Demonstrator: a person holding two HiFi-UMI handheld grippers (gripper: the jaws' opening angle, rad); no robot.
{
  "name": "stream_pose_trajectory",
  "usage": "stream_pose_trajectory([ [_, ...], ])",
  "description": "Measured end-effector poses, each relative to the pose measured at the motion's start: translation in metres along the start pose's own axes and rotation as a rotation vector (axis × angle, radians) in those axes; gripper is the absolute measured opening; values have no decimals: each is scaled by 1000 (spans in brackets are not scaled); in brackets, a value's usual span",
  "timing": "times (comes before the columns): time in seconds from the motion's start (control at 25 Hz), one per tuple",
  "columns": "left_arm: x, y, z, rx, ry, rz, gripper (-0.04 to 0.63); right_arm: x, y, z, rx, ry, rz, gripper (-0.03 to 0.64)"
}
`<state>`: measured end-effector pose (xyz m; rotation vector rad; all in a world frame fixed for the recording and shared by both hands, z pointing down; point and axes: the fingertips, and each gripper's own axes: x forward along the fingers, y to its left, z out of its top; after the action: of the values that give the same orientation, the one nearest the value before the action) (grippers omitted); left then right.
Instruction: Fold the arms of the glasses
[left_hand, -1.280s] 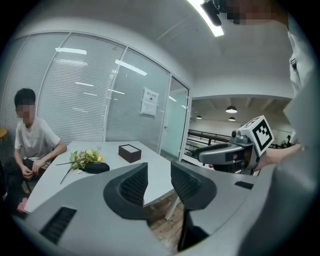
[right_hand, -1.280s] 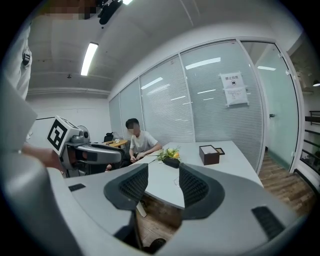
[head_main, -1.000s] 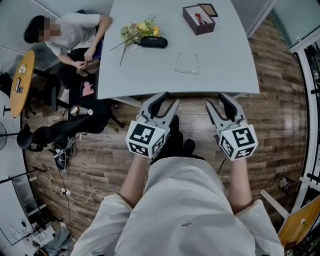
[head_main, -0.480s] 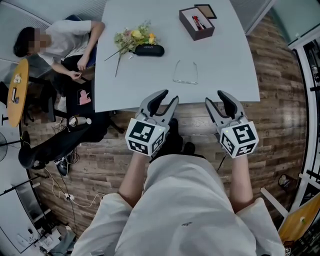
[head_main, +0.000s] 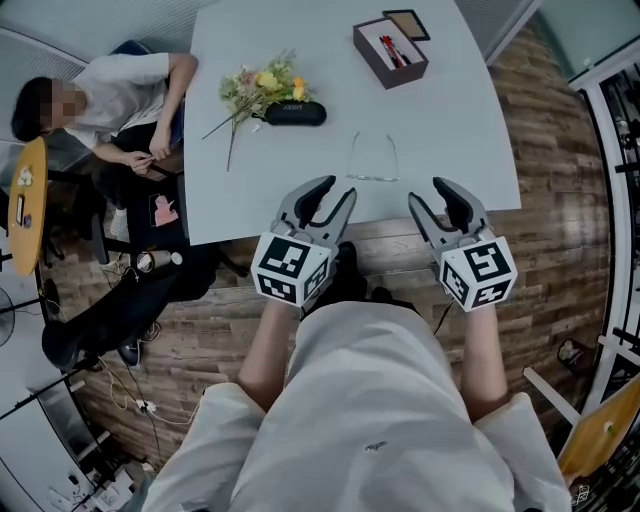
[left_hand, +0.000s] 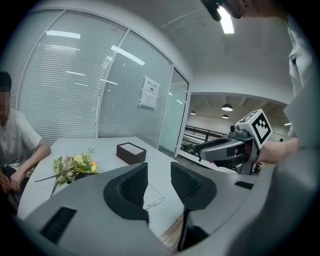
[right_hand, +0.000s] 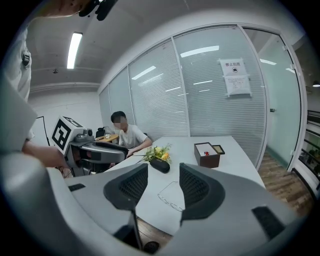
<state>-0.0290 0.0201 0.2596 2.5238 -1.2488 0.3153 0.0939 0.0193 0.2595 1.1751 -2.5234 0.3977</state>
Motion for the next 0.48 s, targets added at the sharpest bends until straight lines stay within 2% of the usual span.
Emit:
stream_pose_trajectory([
  [0.48,19,35,-14,13,50,-74,147,38,1,-1,11,33,-41,184],
])
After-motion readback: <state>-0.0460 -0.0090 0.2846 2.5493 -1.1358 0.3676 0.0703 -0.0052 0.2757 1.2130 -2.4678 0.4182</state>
